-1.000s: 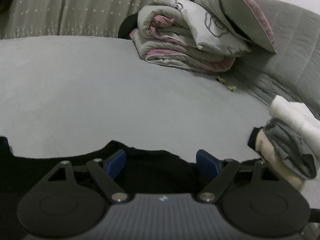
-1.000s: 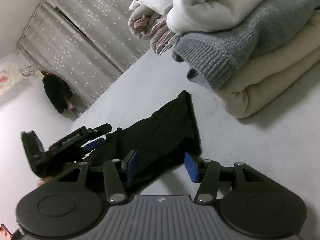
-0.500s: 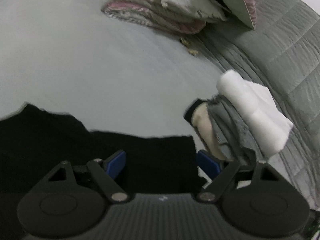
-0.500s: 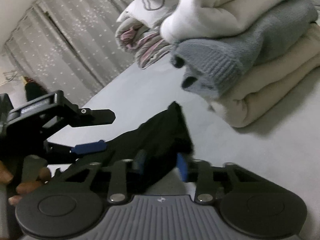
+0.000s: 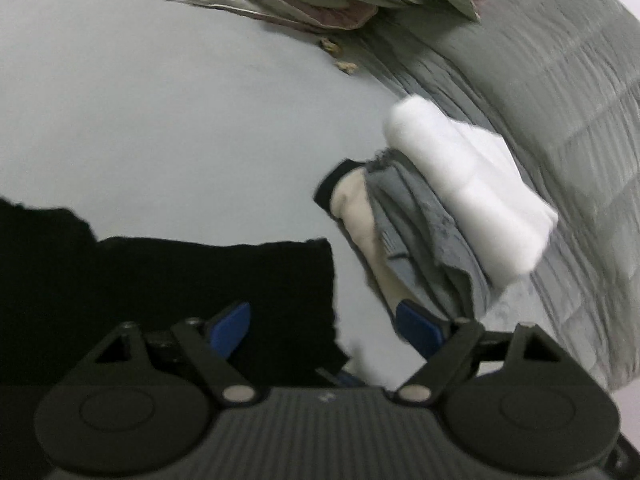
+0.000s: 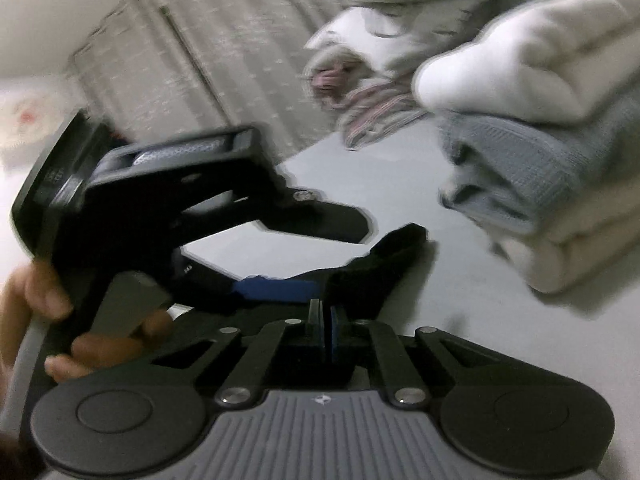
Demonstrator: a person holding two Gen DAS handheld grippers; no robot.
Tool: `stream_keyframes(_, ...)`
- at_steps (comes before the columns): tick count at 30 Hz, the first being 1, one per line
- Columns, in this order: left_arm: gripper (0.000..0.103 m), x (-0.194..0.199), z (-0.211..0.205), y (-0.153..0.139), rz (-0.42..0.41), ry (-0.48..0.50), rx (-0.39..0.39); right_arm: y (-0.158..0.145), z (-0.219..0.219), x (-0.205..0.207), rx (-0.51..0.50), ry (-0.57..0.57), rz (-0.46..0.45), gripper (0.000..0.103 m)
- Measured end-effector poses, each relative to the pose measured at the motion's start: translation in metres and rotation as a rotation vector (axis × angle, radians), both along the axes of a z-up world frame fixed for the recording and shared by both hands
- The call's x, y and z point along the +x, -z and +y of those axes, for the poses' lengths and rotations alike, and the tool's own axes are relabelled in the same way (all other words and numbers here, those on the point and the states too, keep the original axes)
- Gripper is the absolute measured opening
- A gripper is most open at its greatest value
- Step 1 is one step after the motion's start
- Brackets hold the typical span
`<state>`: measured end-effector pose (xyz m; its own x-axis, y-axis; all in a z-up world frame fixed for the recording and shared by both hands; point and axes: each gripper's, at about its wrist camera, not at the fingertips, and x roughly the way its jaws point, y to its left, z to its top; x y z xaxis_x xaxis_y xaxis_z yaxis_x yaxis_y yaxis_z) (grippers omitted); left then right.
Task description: Fold clothes
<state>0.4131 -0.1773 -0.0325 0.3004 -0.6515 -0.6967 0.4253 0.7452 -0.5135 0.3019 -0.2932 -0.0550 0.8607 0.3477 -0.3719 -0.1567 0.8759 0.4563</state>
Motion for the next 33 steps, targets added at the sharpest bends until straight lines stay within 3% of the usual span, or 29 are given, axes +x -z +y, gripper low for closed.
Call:
stream_keyframes(3,0.084,-0.005,-0.01,-0.001,-0.035,0.019,0.074,-0.002,0.009,-0.002,-0.033,-0.05,-0.025,0.007)
stream_keyframes(6,0.067,-0.008,-0.016,0.001,-0.066,0.009,0.144,-0.002,0.015,-0.003,-0.052,-0.089,-0.036,0.007)
stream_keyframes(9,0.029,-0.007,-0.015,0.004,-0.086,-0.037,0.176,-0.002,0.019,-0.004,-0.063,-0.11,-0.04,0.007)
stream_keyframes(10,0.011,-0.007,-0.013,0.005,-0.097,-0.06,0.179,-0.002,0.021,-0.005,-0.065,-0.115,-0.042,0.007)
stream_keyframes(11,0.008,-0.007,-0.01,0.005,-0.108,-0.083,0.182,-0.002,0.022,-0.005,-0.067,-0.121,-0.044,0.007)
stream_keyframes(17,0.006,-0.024,0.05,-0.009,-0.167,-0.26,0.005,-0.004,0.032,-0.009,-0.09,-0.253,-0.063,0.011)
stream_keyframes(18,0.006,-0.026,0.062,-0.01,-0.167,-0.286,-0.026,-0.004,0.033,-0.009,-0.09,-0.281,-0.054,0.021)
stream_keyframes(19,0.006,-0.028,0.075,-0.01,-0.163,-0.311,-0.055,-0.004,0.034,-0.01,-0.091,-0.304,-0.047,0.039)
stream_keyframes(21,0.006,-0.032,0.1,-0.009,-0.152,-0.36,-0.107,-0.004,0.035,-0.012,-0.102,-0.341,-0.045,0.058)
stream_keyframes(22,0.006,-0.033,0.111,-0.006,-0.142,-0.382,-0.123,-0.004,0.036,-0.013,-0.108,-0.359,-0.046,0.061)
stream_keyframes(33,0.006,-0.049,0.213,0.042,-0.065,-0.605,-0.316,0.003,0.041,-0.003,-0.102,-0.447,-0.011,0.063)
